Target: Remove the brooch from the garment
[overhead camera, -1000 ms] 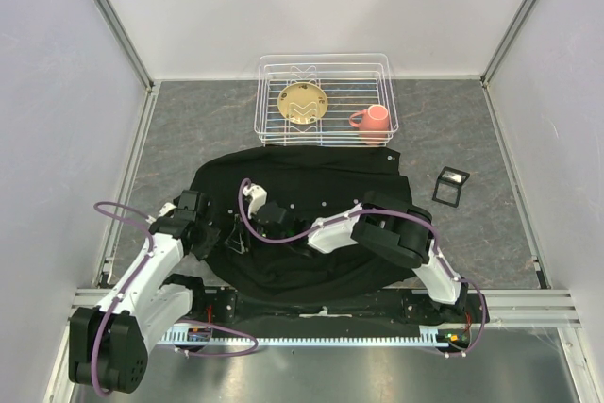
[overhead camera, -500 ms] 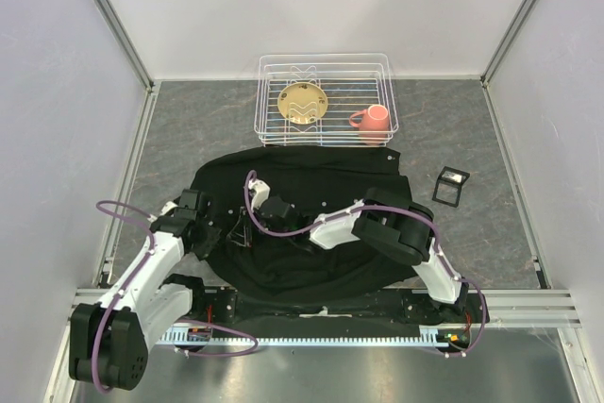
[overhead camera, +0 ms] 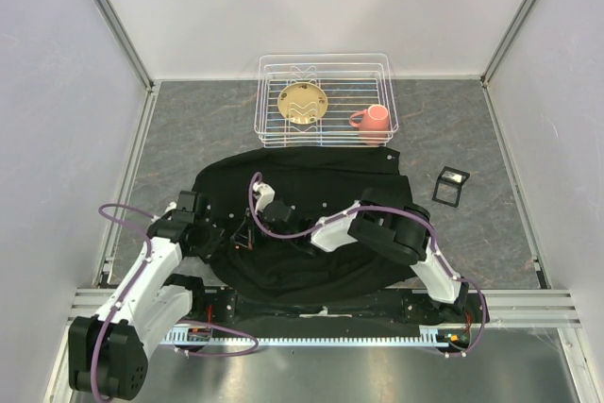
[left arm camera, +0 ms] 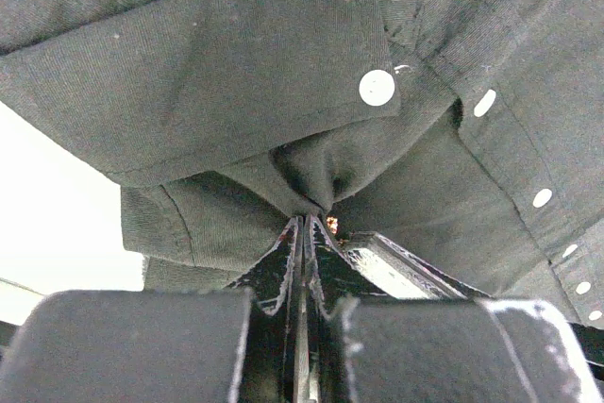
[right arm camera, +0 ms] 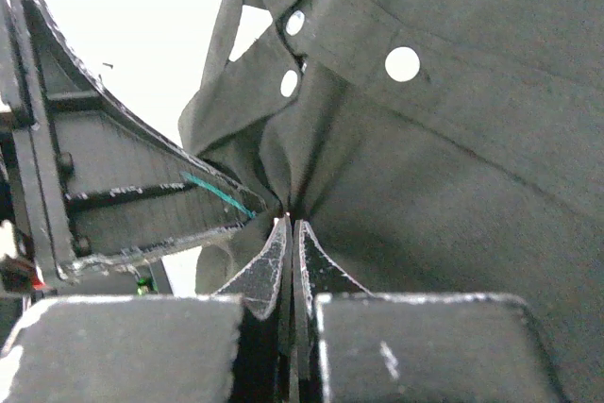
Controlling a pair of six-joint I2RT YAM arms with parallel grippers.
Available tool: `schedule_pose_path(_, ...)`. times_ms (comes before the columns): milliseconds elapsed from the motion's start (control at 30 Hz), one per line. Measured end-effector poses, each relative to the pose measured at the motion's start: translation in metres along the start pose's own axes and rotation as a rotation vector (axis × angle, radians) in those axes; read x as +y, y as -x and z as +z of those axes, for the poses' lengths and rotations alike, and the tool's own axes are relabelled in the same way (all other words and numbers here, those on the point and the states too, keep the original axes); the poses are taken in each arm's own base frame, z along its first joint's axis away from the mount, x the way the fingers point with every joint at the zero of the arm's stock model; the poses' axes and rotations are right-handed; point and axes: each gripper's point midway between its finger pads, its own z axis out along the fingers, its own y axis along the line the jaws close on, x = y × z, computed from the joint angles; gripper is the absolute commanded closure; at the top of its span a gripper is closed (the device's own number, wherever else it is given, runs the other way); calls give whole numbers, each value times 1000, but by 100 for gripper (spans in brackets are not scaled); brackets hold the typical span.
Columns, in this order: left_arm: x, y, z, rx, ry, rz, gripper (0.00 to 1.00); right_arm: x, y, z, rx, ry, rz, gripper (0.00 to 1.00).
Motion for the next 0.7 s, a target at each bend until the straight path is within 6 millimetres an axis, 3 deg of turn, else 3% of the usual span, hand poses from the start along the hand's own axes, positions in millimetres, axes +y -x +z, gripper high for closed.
schedule_pose_path(333, -3, -10, -2, 52, -22, 0, 98, -9, -5, -14, -100, 19, -26, 100)
schedule_pose_path(700, -1, -16, -1, 81, -30, 1, 95, 0, -1, -15, -162, 44, -82, 100)
